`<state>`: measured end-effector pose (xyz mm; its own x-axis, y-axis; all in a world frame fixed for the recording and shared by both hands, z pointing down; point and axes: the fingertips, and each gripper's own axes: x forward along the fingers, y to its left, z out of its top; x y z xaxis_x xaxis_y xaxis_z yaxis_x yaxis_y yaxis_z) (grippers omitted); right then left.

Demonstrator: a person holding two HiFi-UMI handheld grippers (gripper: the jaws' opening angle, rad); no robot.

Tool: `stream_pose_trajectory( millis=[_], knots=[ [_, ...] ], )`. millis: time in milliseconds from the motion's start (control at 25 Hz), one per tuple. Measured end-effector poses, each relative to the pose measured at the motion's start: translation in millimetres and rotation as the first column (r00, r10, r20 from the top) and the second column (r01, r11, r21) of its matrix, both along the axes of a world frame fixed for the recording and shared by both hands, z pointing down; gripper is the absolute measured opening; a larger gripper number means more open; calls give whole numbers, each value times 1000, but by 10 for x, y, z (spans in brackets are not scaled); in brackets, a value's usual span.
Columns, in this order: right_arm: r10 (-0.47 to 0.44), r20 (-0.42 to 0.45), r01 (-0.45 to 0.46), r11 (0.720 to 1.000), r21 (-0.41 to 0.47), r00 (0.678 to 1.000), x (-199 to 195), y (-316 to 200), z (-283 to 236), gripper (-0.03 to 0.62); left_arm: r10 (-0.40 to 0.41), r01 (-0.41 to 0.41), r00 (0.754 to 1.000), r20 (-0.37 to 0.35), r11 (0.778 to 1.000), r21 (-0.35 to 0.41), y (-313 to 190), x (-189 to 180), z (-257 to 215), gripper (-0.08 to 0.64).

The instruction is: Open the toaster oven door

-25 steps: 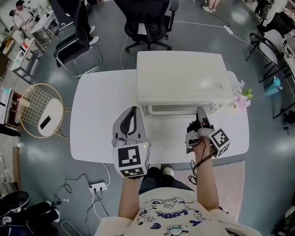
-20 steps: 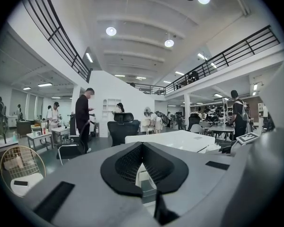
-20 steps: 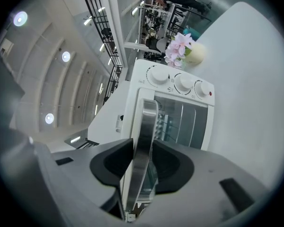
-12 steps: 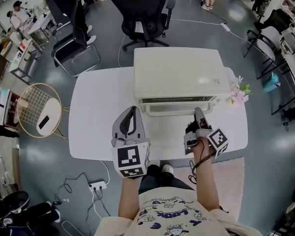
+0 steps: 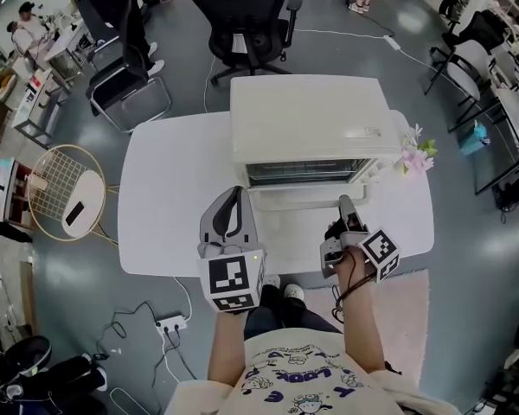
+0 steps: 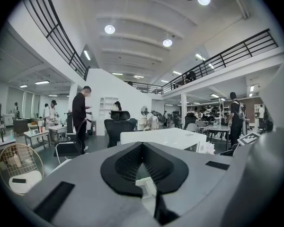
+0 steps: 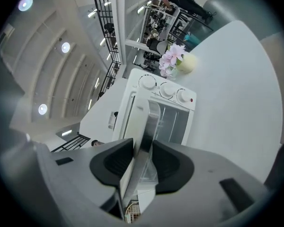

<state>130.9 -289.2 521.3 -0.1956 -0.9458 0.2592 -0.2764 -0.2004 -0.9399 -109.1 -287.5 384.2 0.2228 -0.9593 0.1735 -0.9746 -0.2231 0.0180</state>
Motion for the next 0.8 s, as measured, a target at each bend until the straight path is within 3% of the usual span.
stream_pose_trajectory(
  millis=[800],
  knots=[
    [-37,-39,33,996,-87,999,14,462,276,121,27,-27,1000,-1,1000,-15,137,195,65,5]
  ],
)
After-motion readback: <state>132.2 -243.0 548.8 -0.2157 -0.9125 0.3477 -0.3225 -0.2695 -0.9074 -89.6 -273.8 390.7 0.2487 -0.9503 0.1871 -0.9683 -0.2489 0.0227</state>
